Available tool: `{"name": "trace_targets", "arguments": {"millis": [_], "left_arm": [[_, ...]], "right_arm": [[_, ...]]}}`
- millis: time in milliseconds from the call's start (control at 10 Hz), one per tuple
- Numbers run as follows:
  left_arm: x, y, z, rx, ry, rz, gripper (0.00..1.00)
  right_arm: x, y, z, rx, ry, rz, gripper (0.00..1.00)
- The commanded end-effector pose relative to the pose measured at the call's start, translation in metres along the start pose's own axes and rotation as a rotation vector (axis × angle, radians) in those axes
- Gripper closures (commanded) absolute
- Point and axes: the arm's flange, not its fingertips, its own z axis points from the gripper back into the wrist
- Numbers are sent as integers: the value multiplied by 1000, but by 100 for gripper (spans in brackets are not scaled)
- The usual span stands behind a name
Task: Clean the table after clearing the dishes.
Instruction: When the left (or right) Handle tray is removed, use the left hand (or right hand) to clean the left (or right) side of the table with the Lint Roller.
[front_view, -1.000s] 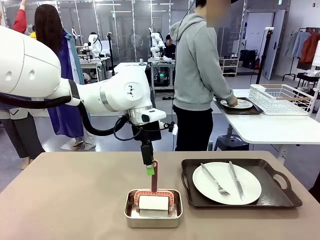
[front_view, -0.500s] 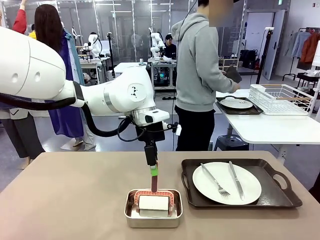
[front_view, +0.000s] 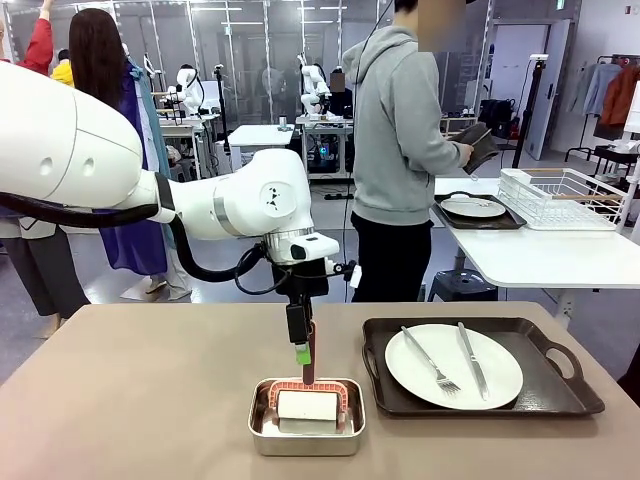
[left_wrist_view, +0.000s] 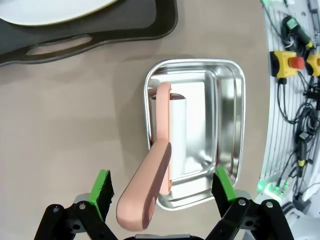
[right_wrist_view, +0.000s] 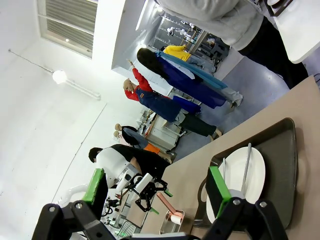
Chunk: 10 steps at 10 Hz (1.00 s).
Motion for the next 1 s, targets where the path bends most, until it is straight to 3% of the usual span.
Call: {"name": "trace_targets", "arguments": {"millis": [0, 600, 700, 900], "left_arm": [[7, 1, 4, -1, 27, -28, 0], [14, -7, 7, 7, 70, -58, 0], [13, -7, 7, 13, 70, -59, 17], [13, -7, 8, 17, 67, -60, 76]], "right_arm": [[-1, 3, 1, 2, -7, 6, 0], [-1, 3, 1, 2, -7, 6, 0], [-1, 3, 1, 2, -7, 6, 0], [-1, 3, 1, 2, -7, 6, 0]]}}
